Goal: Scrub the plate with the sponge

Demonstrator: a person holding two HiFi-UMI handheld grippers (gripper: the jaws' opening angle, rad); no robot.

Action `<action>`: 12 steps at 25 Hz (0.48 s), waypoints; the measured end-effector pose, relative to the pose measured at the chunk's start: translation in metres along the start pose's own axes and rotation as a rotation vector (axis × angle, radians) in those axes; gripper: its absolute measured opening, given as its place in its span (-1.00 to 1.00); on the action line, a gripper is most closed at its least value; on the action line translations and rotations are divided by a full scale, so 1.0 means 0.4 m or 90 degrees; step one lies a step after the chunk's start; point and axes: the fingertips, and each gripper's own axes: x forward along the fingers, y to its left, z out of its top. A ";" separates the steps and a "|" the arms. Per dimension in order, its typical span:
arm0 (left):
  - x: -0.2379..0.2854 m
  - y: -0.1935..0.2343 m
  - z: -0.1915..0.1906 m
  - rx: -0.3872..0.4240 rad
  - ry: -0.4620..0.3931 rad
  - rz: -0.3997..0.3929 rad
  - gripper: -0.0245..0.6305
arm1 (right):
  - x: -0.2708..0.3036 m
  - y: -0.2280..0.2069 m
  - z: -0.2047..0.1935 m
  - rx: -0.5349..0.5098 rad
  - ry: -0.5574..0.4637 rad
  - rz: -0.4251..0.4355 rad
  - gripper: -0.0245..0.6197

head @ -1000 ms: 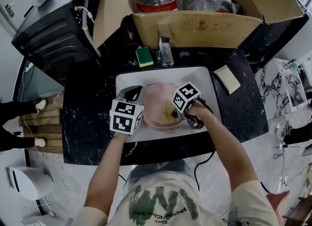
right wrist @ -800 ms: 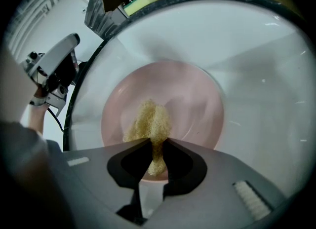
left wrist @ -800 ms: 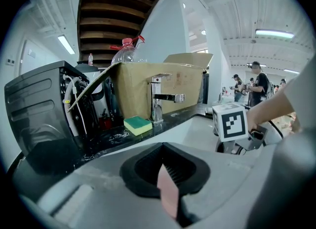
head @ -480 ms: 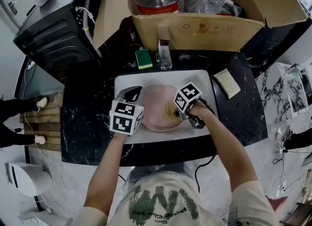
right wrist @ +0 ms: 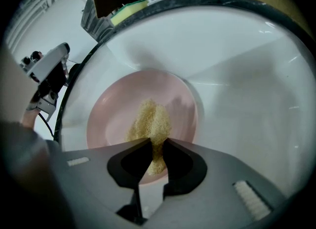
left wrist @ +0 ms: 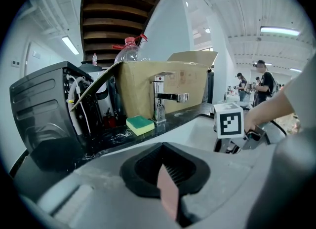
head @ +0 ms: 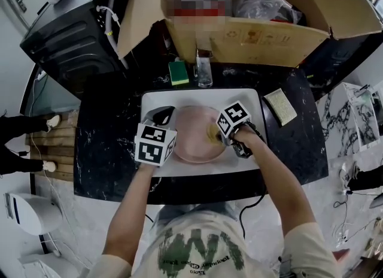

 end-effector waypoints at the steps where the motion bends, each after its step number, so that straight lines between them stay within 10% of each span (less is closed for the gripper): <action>1: 0.000 0.001 -0.002 0.000 0.001 0.001 -0.91 | 0.001 -0.005 0.004 0.003 -0.005 -0.003 -0.72; 12: -0.001 0.006 -0.023 -0.001 0.012 0.009 -0.91 | 0.009 -0.037 0.054 0.016 -0.066 -0.044 -0.73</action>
